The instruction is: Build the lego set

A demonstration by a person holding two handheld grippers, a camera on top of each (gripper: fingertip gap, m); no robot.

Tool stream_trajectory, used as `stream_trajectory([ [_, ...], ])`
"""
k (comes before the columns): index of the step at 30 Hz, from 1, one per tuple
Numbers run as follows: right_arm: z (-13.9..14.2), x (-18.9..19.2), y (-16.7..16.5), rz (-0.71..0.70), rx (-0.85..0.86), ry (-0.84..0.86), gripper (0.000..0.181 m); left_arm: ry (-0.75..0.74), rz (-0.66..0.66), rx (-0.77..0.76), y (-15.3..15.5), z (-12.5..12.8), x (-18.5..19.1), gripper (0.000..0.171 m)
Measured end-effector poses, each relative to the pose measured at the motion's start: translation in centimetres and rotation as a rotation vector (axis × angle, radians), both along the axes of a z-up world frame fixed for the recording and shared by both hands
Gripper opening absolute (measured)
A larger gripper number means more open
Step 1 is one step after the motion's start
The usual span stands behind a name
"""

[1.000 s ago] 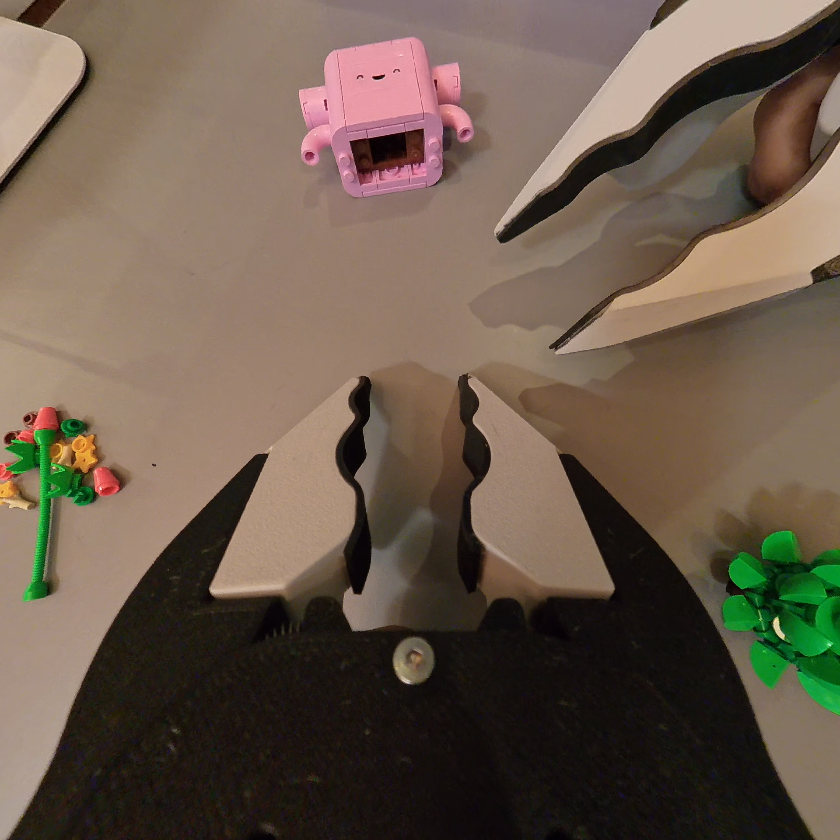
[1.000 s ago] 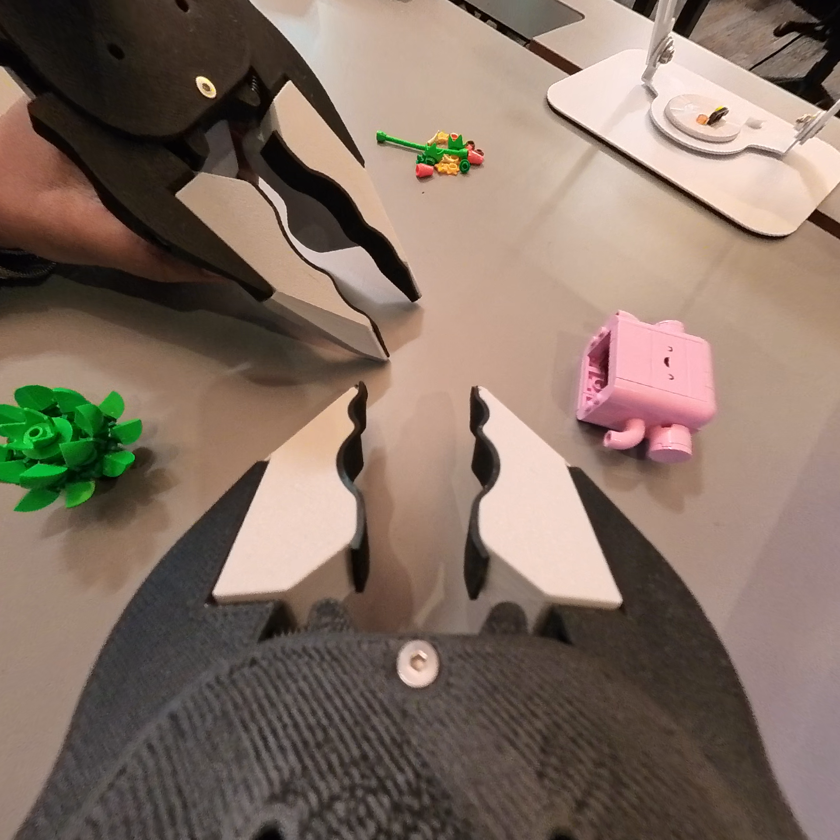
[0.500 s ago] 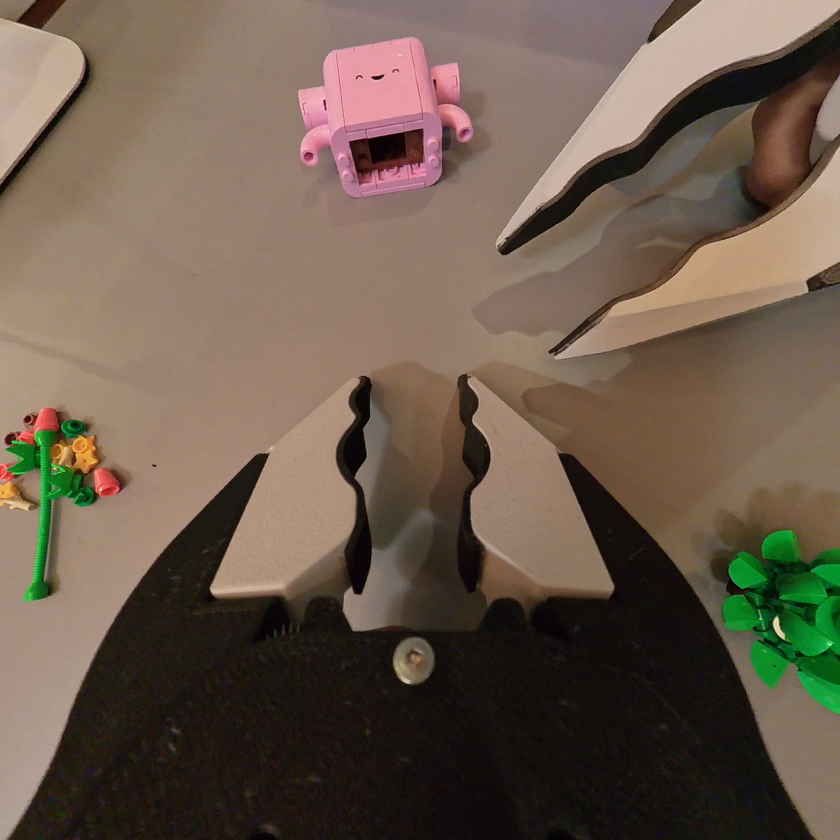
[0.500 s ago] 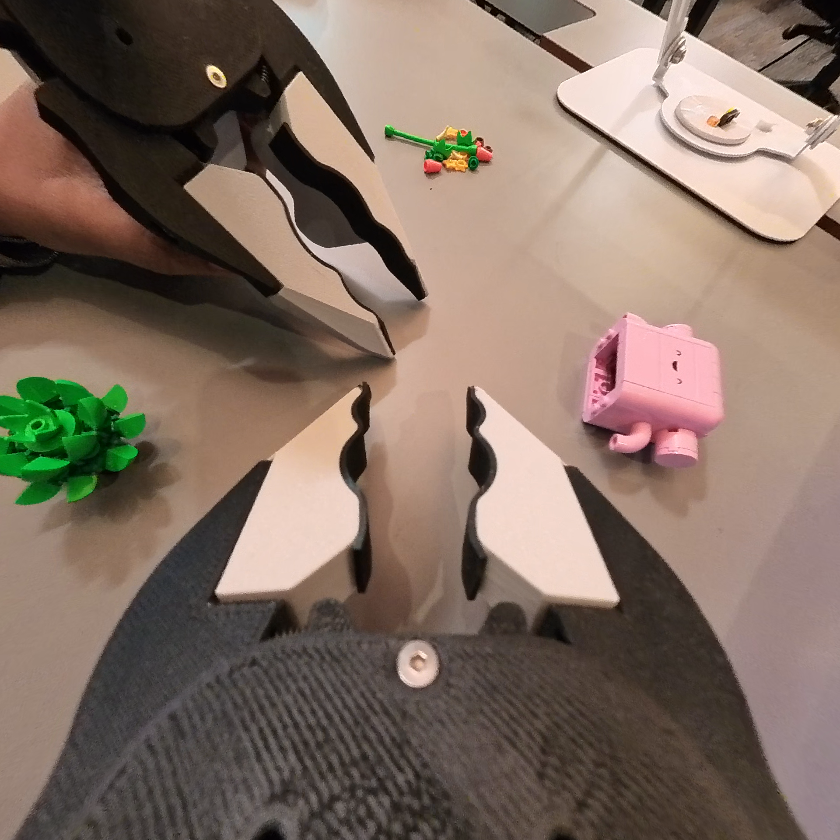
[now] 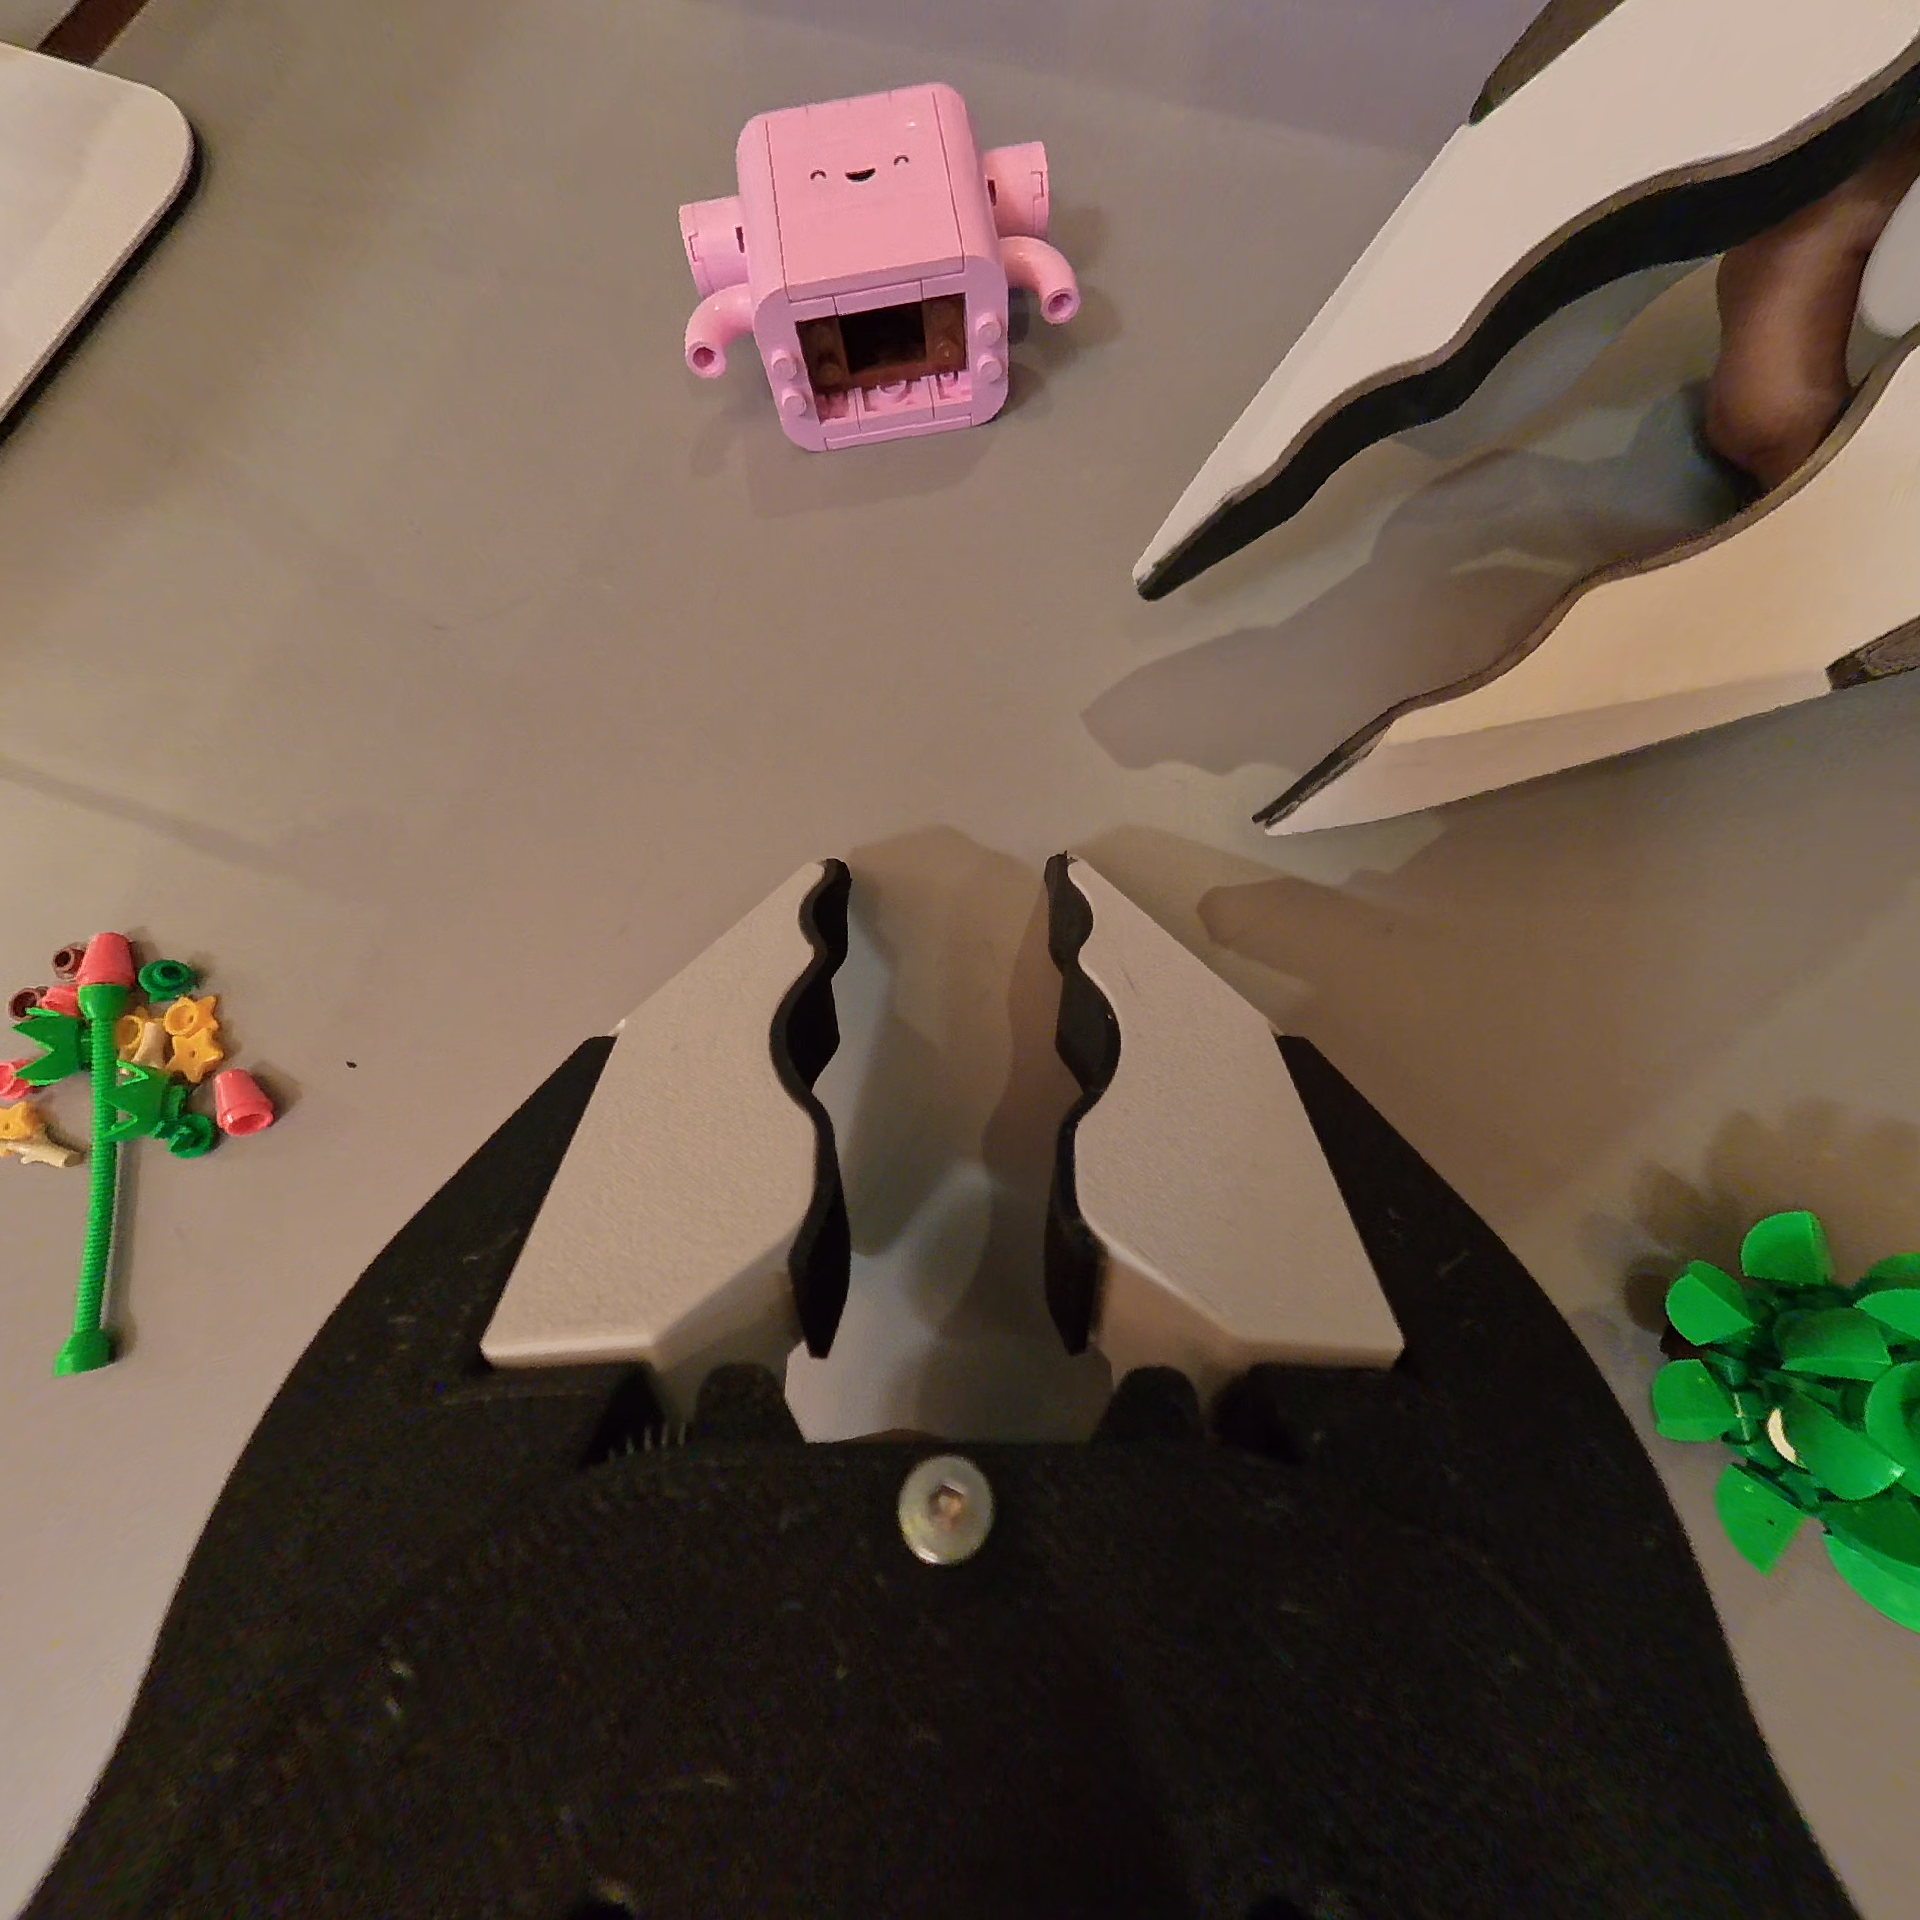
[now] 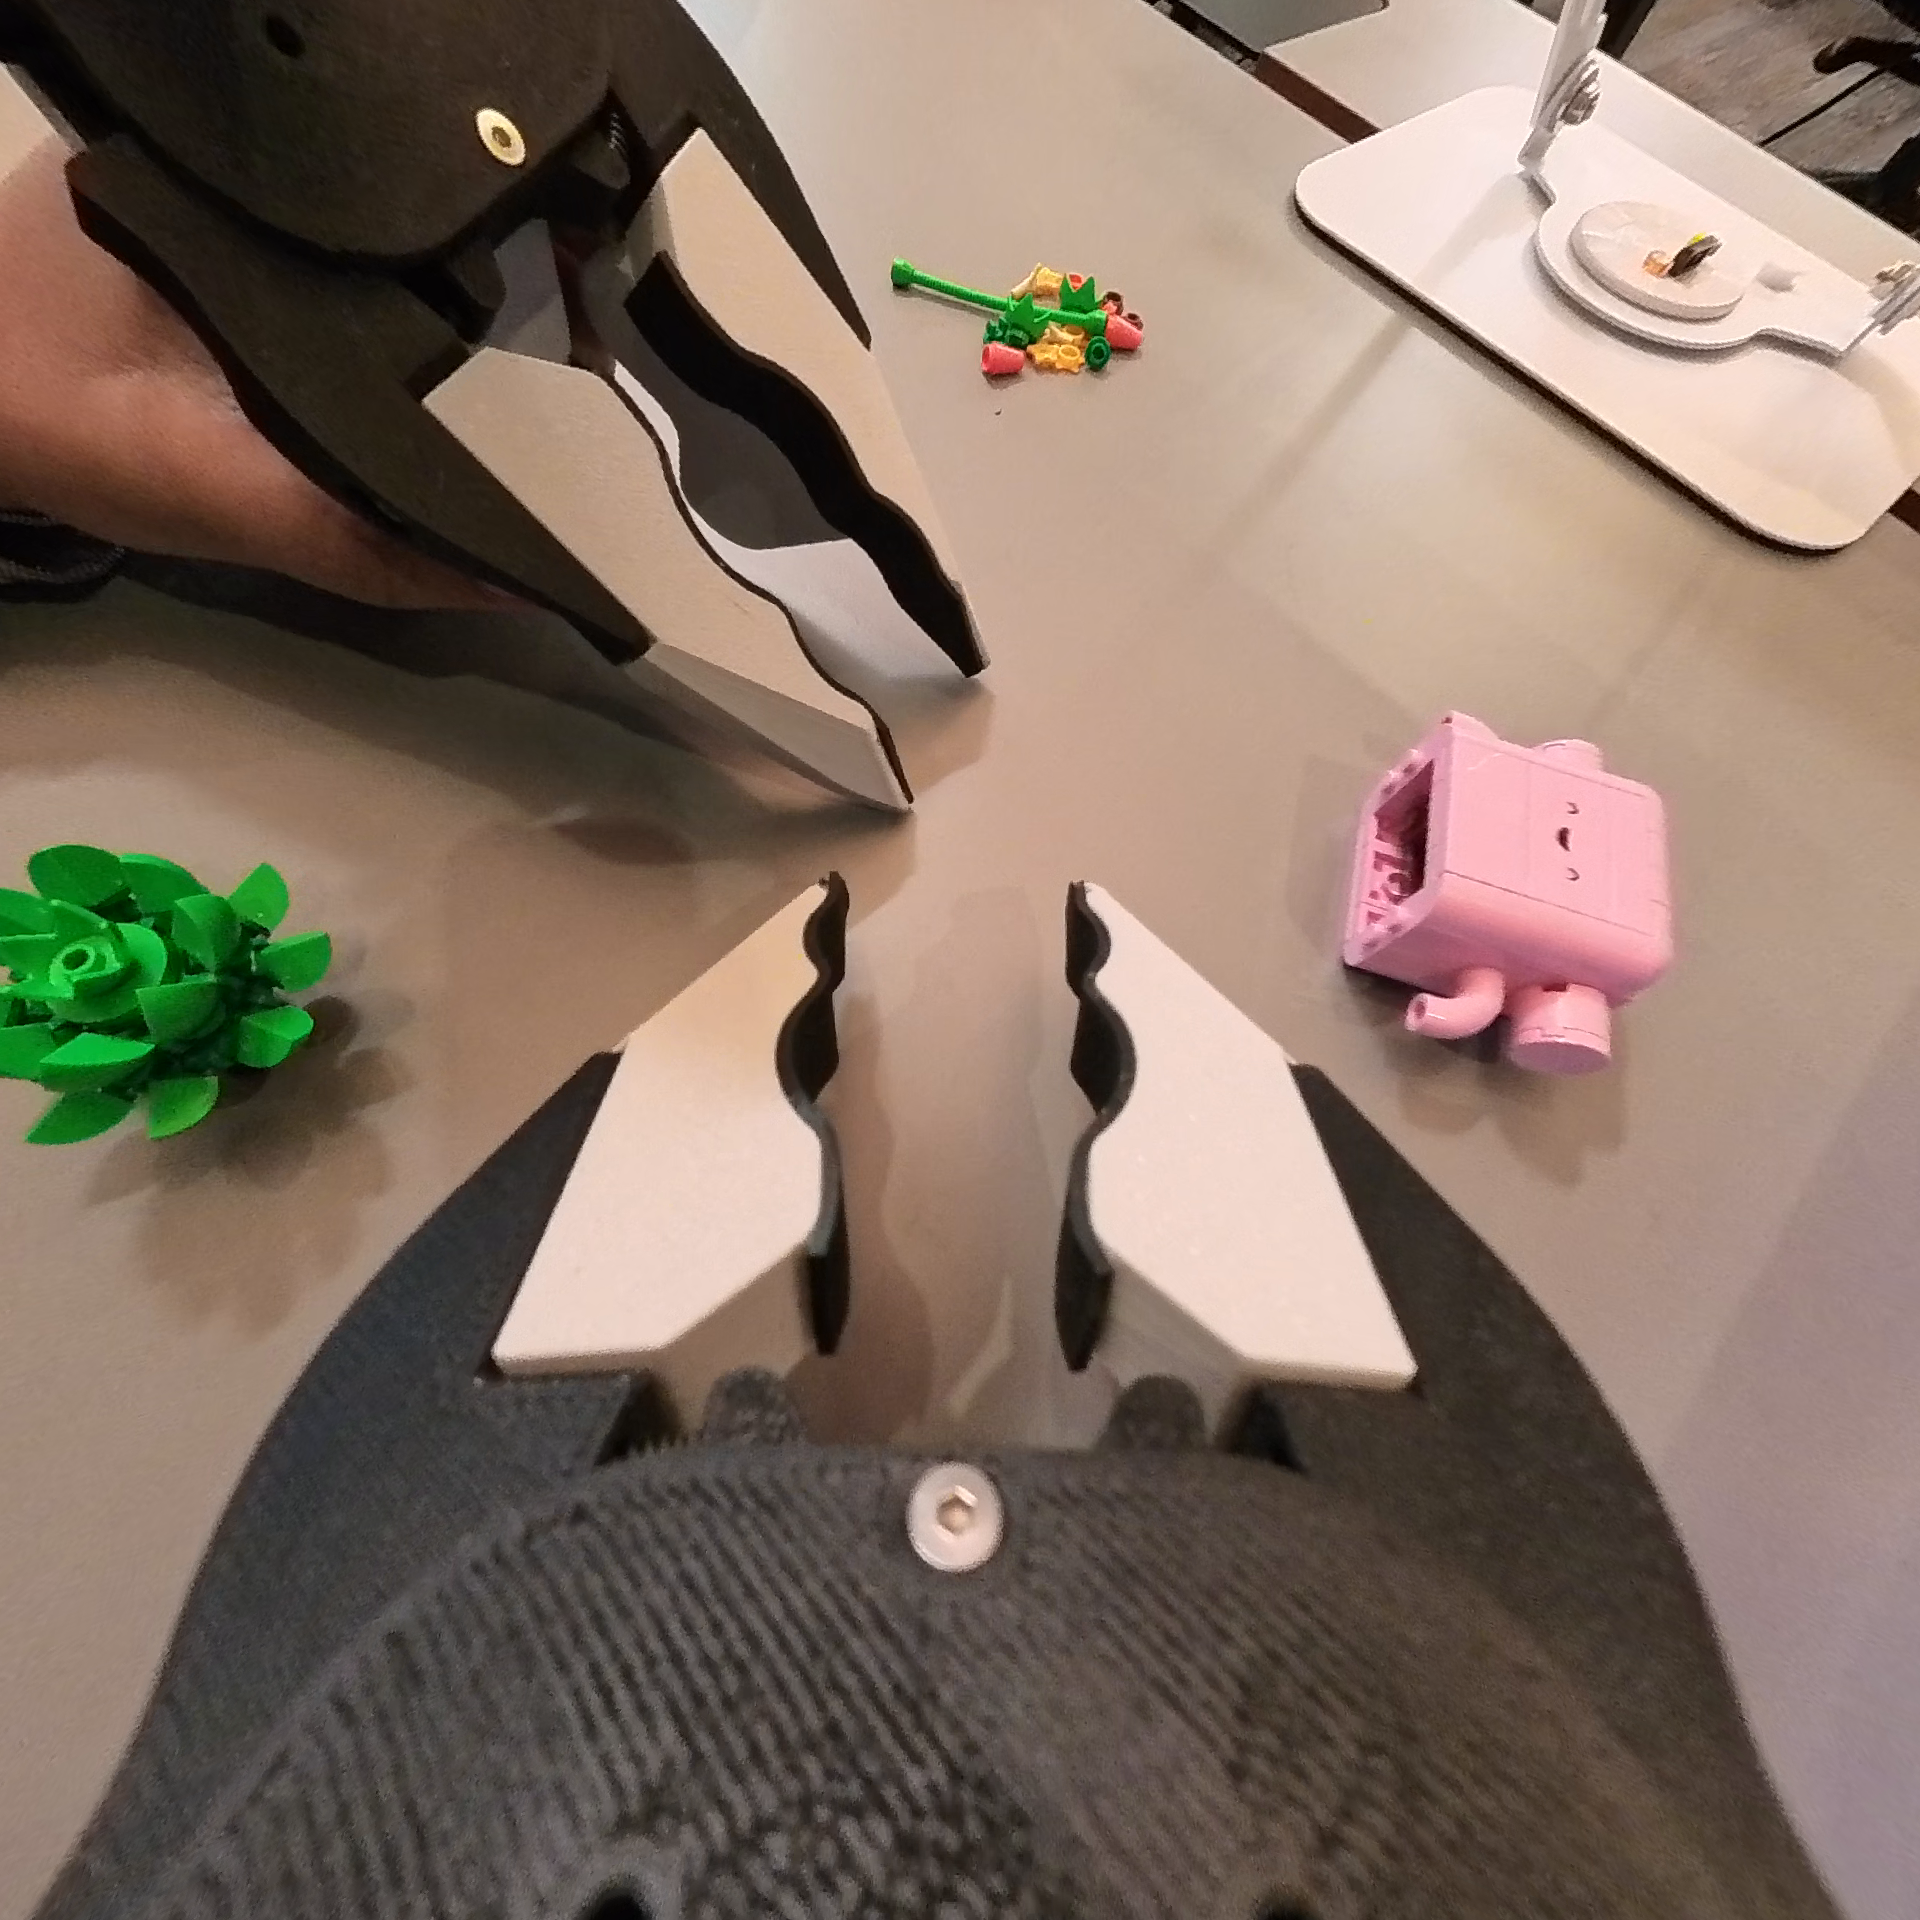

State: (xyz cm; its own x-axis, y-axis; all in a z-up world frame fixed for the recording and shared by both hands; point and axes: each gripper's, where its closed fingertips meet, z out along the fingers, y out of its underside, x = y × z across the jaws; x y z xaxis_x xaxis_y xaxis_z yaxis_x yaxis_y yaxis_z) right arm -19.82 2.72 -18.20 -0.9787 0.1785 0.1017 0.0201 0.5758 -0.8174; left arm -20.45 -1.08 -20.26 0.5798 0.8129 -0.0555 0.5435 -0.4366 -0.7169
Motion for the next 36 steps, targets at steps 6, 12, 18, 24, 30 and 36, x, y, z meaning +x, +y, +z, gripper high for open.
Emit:
stream_trajectory([
  [6, 0.0, 0.0, 0.0, 0.002, 0.002, 0.002, 0.042, -0.001, 0.0, 0.0, 0.0, 0.0, 0.0, 0.039],
  [12, -0.1, 0.0, 0.0, 0.002, 0.003, 0.003, 0.042, -0.001, 0.0, 0.0, 0.0, 0.0, 0.0, 0.039],
  [18, 0.0, -0.1, 0.0, -0.004, -0.004, 0.006, 0.043, 0.006, 0.006, -0.005, -0.1, 0.0, 0.0, 0.041],
  [24, 7.6, -3.1, 0.8, -0.14, -0.429, 0.151, 0.043, 0.154, 0.063, 0.102, -0.8, 2.8, -0.9, 0.056],
  [30, 17.4, -10.2, -1.2, -0.246, -0.703, 0.265, 0.046, 0.401, 0.315, 0.119, -6.0, 12.1, -8.6, 0.07],
  [36, 19.8, -23.7, -6.4, -0.41, -0.716, 0.156, 0.044, 0.518, 0.541, 0.092, -10.6, 18.8, -20.6, 0.087],
])
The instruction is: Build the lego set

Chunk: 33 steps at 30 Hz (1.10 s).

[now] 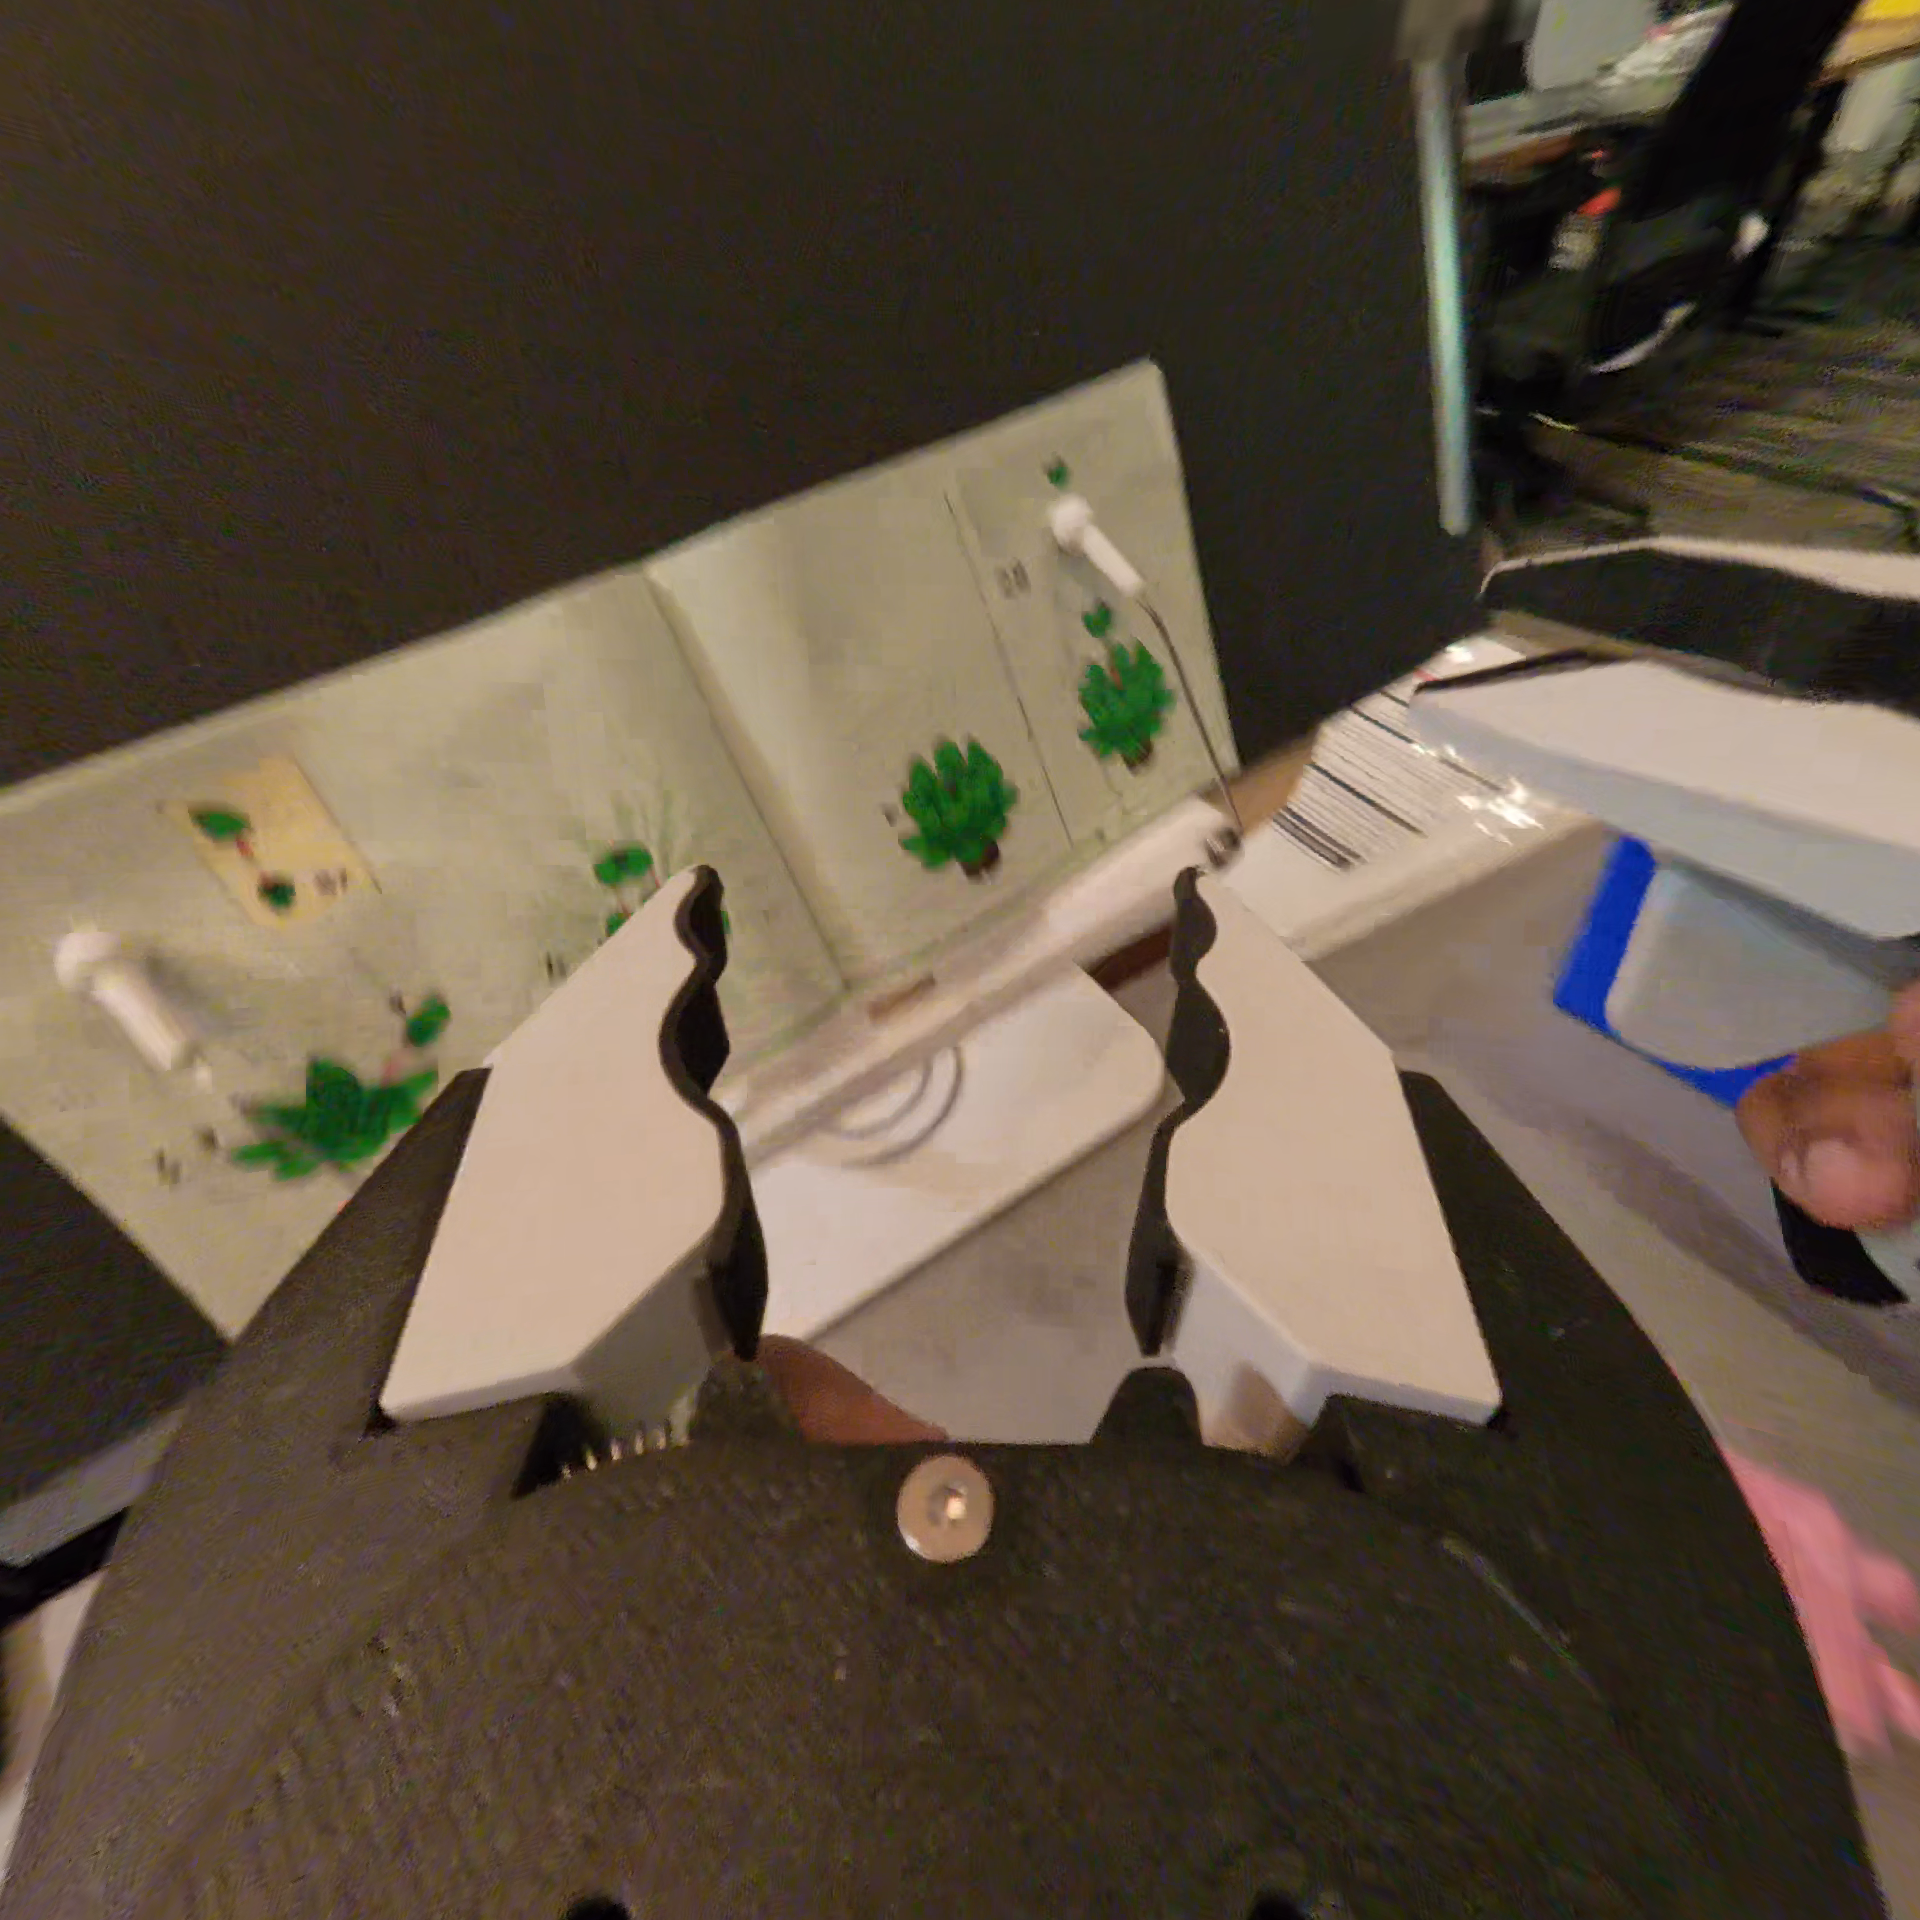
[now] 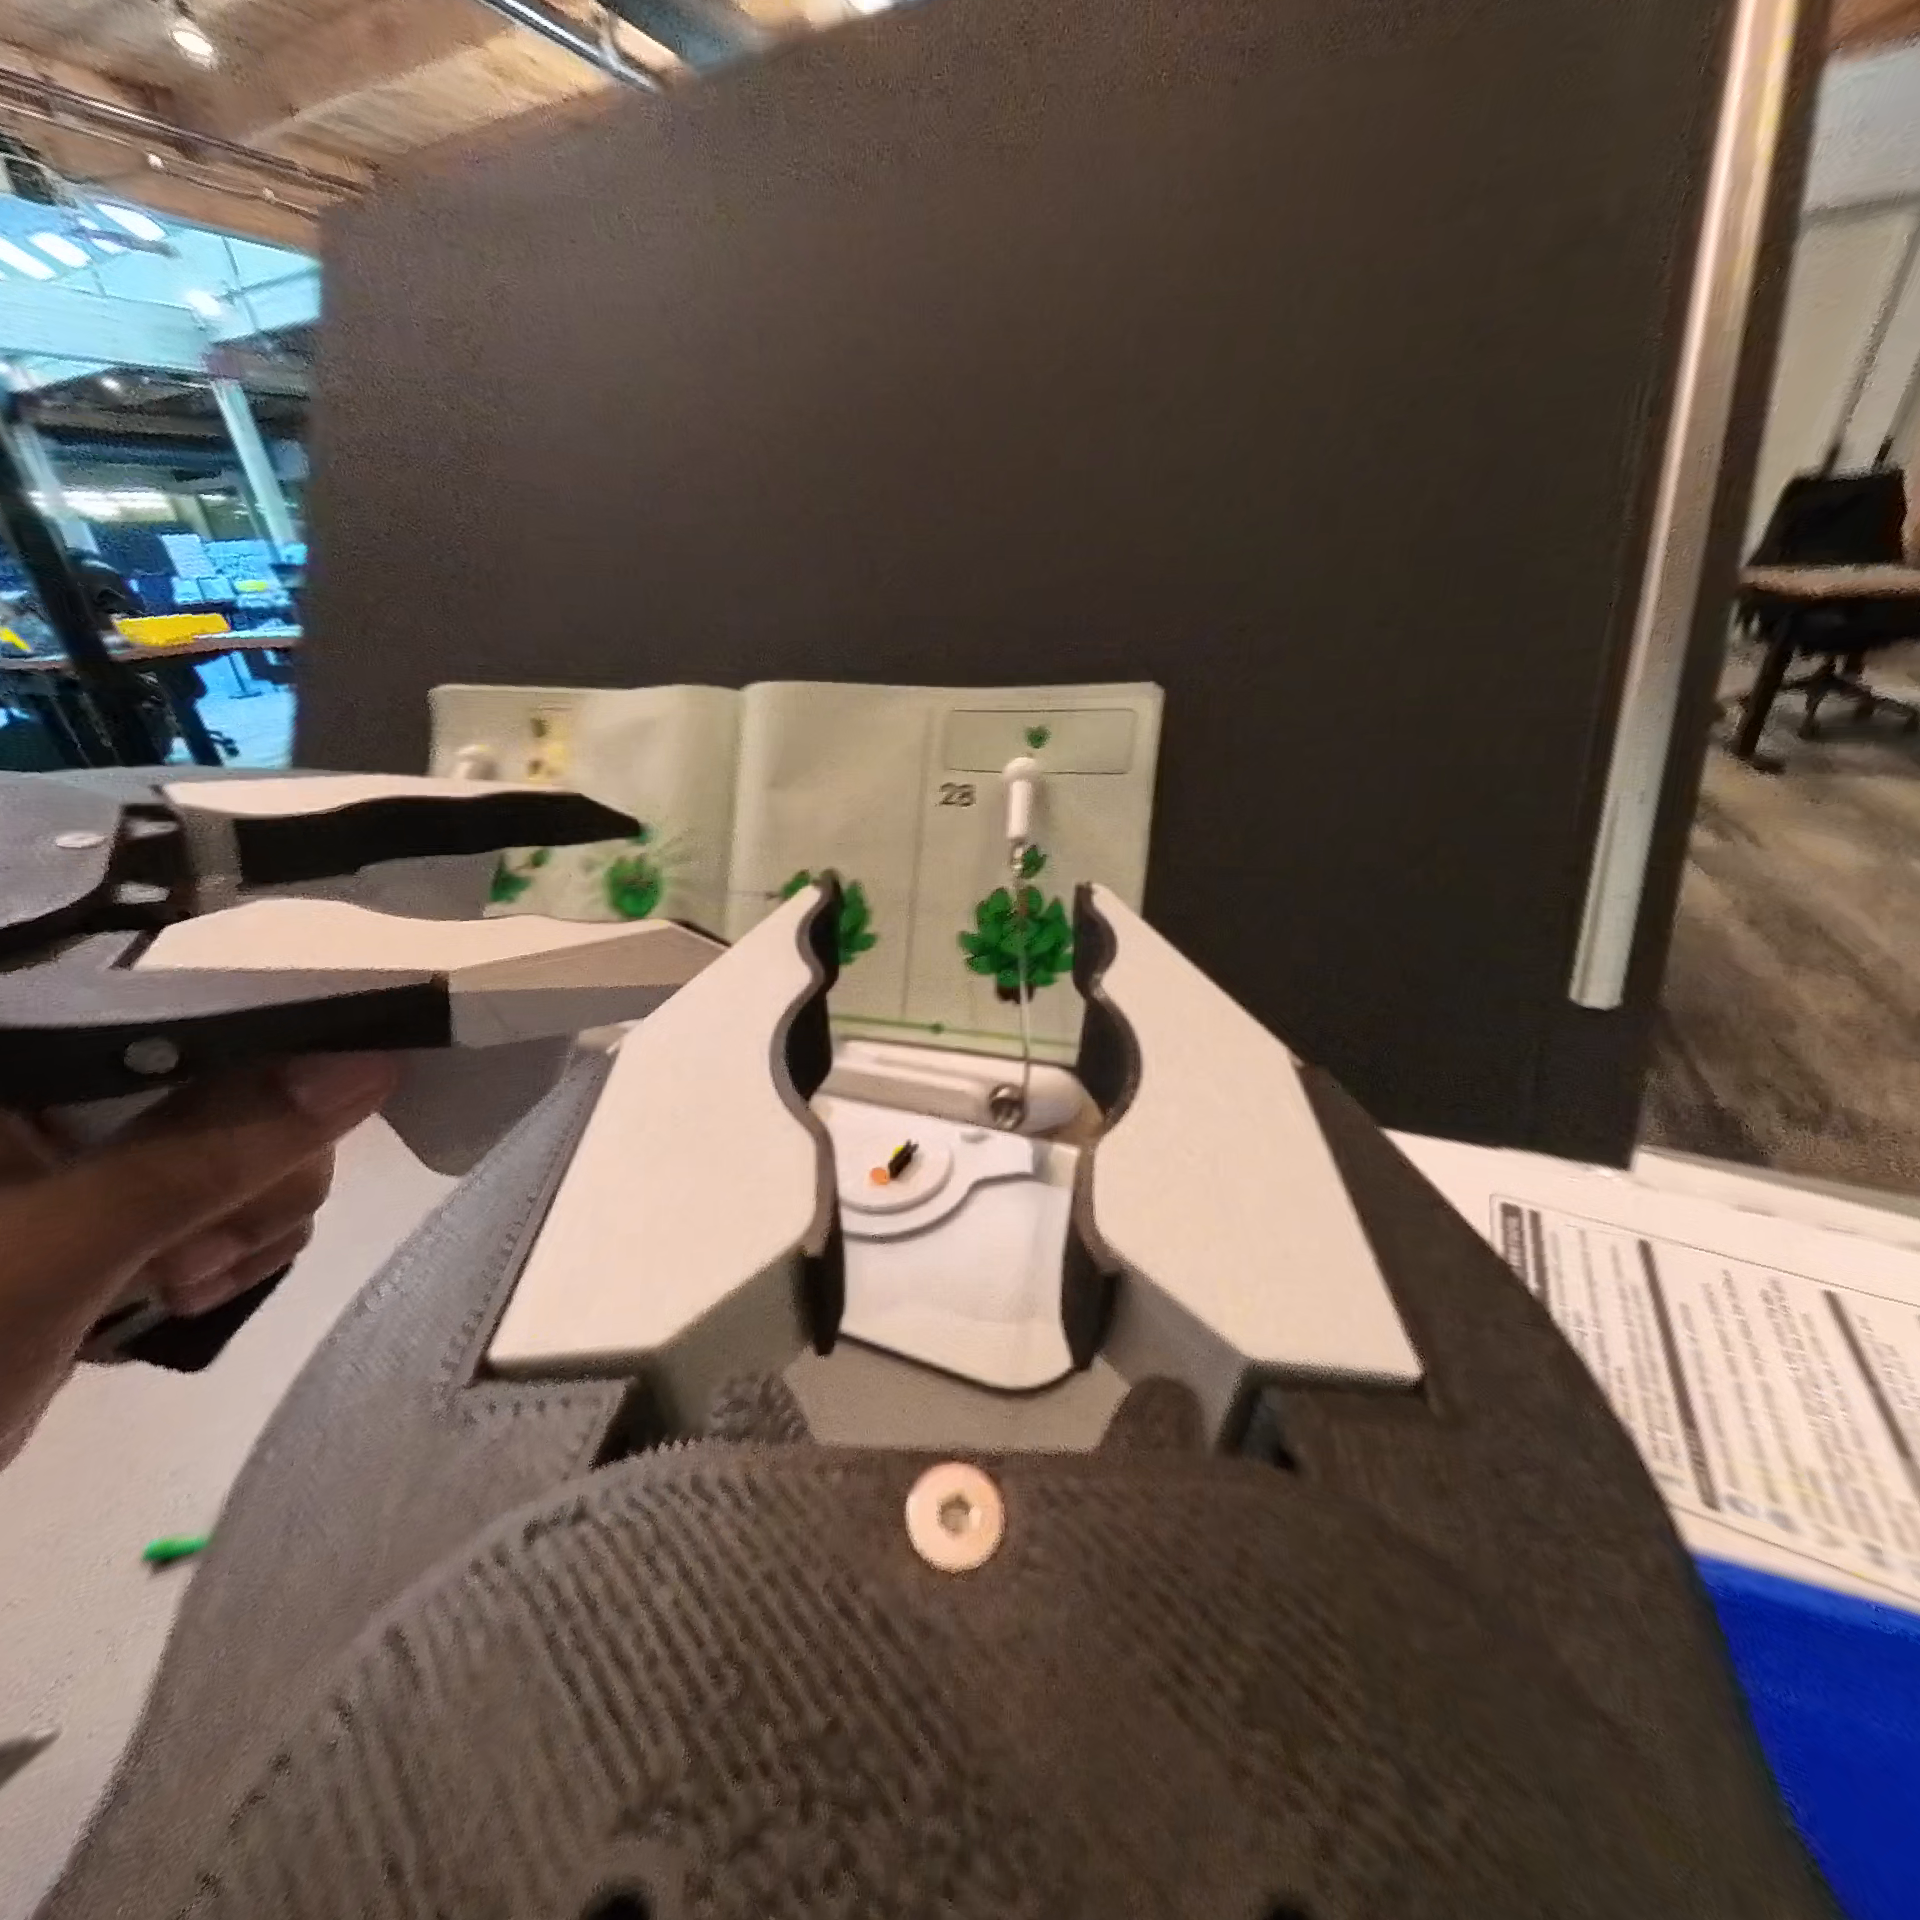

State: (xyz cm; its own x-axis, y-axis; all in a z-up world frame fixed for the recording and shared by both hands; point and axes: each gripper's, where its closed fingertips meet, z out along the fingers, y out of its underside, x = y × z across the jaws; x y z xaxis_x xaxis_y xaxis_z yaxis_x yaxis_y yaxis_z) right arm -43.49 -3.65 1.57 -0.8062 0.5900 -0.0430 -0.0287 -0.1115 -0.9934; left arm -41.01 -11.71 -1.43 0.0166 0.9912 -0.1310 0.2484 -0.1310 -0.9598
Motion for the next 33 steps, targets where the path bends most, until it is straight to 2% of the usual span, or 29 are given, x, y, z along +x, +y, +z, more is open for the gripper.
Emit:
stream_trajectory([
  [4, -0.5, -3.9, -1.9, -0.002, -0.004, -0.074, 0.04, 0.02, 0.028, -0.054, -0.2, 0.8, -4.0, 0.091],
  [8, -1.8, -5.2, -3.6, 0.028, 0.065, -0.036, 0.036, 0.072, 0.118, -0.238, -0.5, 1.4, -5.5, 0.091],
  [10, -2.2, -5.3, -4.4, 0.026, 0.115, 0.028, 0.022, 0.077, 0.178, -0.314, -0.8, 0.9, -5.8, 0.091],
  [12, -2.5, -5.6, -4.8, -0.006, 0.195, 0.095, 0.0, 0.105, 0.226, -0.357, -1.0, 0.4, -5.8, 0.09],
  [14, -2.4, -5.8, -4.6, -0.039, 0.259, 0.147, 0.001, 0.143, 0.271, -0.368, -1.2, 0.1, -5.8, 0.086],
  [17, -2.4, -5.7, -4.5, -0.037, 0.236, 0.124, 0.0, 0.122, 0.265, -0.411, -1.2, -0.1, -5.6, 0.081],
  [20, -2.2, -5.8, -3.9, -0.012, 0.118, 0.044, 0.0, 0.129, 0.264, -0.403, -1.5, 0.0, -5.3, 0.07],
  [24, -2.2, -6.3, -2.7, 0.007, -0.001, -0.048, 0.0, 0.154, 0.266, -0.404, -2.0, 0.6, -4.6, 0.041],
  [25, -2.2, -6.3, -2.6, 0.011, -0.009, -0.055, 0.0, 0.165, 0.253, -0.389, -2.0, 0.7, -4.4, 0.039],
  [29, -2.1, -6.3, -2.6, 0.006, 0.006, -0.038, 0.001, 0.191, 0.158, -0.33, -1.2, 0.6, -3.8, 0.05],
  [33, -1.9, -6.1, -2.4, -0.021, 0.029, 0.028, 0.001, 0.182, 0.132, -0.345, -0.6, 0.4, -3.8, 0.056],
])
